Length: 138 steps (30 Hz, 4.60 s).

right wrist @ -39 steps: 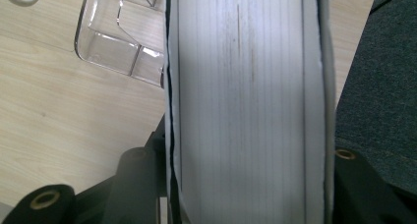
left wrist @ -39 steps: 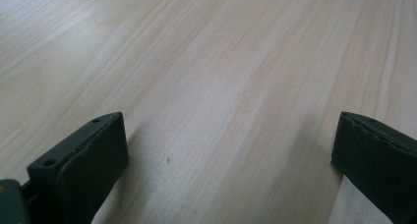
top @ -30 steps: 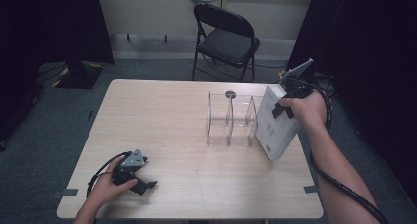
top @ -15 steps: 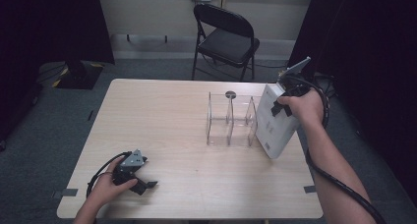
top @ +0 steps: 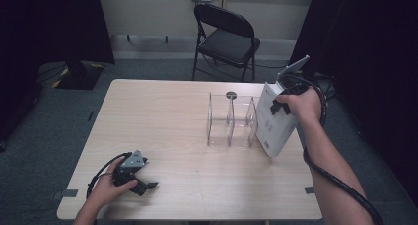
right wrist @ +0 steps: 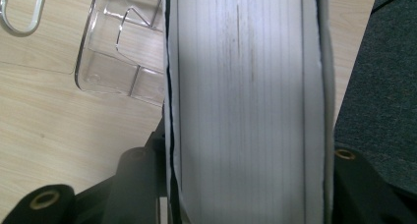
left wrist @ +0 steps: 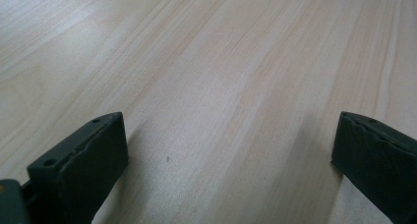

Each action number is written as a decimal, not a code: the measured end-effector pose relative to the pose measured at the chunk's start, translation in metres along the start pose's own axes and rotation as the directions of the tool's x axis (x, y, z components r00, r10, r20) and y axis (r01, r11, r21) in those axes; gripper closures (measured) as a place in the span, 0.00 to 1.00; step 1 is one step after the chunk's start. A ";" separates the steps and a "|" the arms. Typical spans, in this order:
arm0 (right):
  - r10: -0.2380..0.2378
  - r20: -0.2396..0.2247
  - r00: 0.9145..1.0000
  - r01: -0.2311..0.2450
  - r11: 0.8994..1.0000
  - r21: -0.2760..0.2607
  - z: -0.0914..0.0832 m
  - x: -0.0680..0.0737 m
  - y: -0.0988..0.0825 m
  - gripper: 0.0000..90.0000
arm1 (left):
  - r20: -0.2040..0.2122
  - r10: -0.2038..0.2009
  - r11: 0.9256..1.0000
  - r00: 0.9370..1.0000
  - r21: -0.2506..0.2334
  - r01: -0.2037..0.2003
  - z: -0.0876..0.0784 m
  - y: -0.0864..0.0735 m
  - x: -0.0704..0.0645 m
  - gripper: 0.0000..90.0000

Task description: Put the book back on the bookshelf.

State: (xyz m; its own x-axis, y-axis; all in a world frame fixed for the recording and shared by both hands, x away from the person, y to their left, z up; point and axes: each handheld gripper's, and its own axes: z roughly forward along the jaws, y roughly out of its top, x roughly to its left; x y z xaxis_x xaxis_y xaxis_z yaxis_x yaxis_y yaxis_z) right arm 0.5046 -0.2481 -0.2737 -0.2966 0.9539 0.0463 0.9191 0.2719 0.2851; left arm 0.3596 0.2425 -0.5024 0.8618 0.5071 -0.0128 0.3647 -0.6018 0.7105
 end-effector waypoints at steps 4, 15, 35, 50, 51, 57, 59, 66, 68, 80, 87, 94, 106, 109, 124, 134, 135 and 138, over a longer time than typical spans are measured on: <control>0.006 -0.008 1.000 -0.006 1.000 -0.007 0.001 -0.001 0.002 0.58 | 0.000 0.000 1.000 1.000 0.000 0.000 0.000 0.000 0.000 0.00; 0.012 0.002 1.000 -0.012 1.000 -0.010 0.004 0.000 0.008 0.58 | 0.001 0.001 1.000 1.000 -0.001 -0.001 0.000 0.000 0.000 0.00; 0.040 0.018 0.999 -0.040 0.999 -0.012 0.010 0.002 0.016 0.58 | 0.003 0.001 1.000 1.000 -0.001 -0.001 -0.001 -0.001 0.000 0.00; 0.073 0.032 0.997 -0.073 0.997 -0.017 0.017 0.004 0.021 0.58 | 0.002 0.002 1.000 1.000 0.001 -0.002 -0.001 -0.001 0.000 0.00; 0.071 0.033 0.997 -0.071 0.997 -0.017 0.017 0.004 0.021 0.58 | 0.002 0.002 1.000 1.000 0.001 -0.002 -0.001 -0.001 0.000 0.00; 0.084 0.031 0.996 -0.083 0.996 -0.020 0.019 0.003 0.023 0.58 | 0.003 0.004 1.000 1.000 0.000 -0.004 -0.001 -0.001 0.000 0.00; 0.084 0.030 0.996 -0.083 0.996 -0.021 0.020 0.002 0.024 0.58 | 0.004 0.004 1.000 1.000 0.001 -0.004 -0.001 -0.001 0.000 0.00; 0.100 0.032 0.994 -0.099 0.995 -0.030 0.024 0.002 0.026 0.58 | 0.005 0.006 1.000 1.000 0.001 -0.006 -0.001 -0.001 0.000 0.00; 0.104 0.034 0.994 -0.103 0.994 -0.025 0.025 0.002 0.026 0.58 | 0.005 0.007 1.000 1.000 0.001 -0.007 -0.001 -0.001 0.000 0.00; 0.118 0.027 0.993 -0.117 0.993 -0.029 0.031 -0.001 0.027 0.58 | 0.007 0.009 1.000 1.000 0.002 -0.009 -0.002 -0.001 0.001 0.00; 0.120 0.030 0.992 -0.119 0.992 -0.033 0.032 0.000 0.029 0.58 | 0.009 0.009 1.000 1.000 0.001 -0.009 -0.002 -0.002 0.001 0.00; 0.126 0.032 0.991 -0.125 0.991 -0.037 0.034 -0.001 0.029 0.58 | 0.010 0.008 1.000 1.000 -0.001 -0.008 -0.002 -0.002 0.001 0.00; 0.130 0.037 0.991 -0.128 0.991 -0.047 0.037 0.001 0.030 0.58 | 0.009 0.009 1.000 1.000 -0.002 -0.009 -0.002 -0.002 0.001 0.00; 0.138 0.037 0.990 -0.136 0.990 -0.049 0.037 0.001 0.031 0.58 | 0.009 0.009 1.000 1.000 -0.001 -0.009 -0.002 -0.002 0.001 0.00; 0.136 0.035 0.990 -0.134 0.989 -0.056 0.040 0.000 0.027 0.56 | 0.009 0.010 1.000 1.000 -0.001 -0.010 -0.002 -0.002 0.001 0.00; 0.146 0.010 0.989 -0.145 0.988 -0.060 0.040 -0.004 0.024 0.54 | 0.007 0.009 1.000 1.000 0.001 -0.009 -0.003 -0.003 0.001 0.00; 0.141 0.011 0.990 -0.140 0.989 -0.056 0.040 -0.004 0.024 0.53 | 0.007 0.009 1.000 1.000 0.001 -0.009 -0.003 -0.003 0.001 0.00; 0.135 0.012 0.991 -0.134 0.990 -0.053 0.040 -0.004 0.025 0.53 | 0.007 0.011 1.000 1.000 0.002 -0.011 -0.003 -0.003 0.001 0.00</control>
State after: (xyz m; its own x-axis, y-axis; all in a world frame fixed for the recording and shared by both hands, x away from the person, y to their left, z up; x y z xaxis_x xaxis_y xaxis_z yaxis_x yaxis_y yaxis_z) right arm 0.5386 -0.2397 -0.3052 -0.1671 0.9832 0.0732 0.9355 0.1347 0.3266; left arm 0.3583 0.2467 -0.5022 0.8680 0.4964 -0.0097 0.3560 -0.6087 0.7090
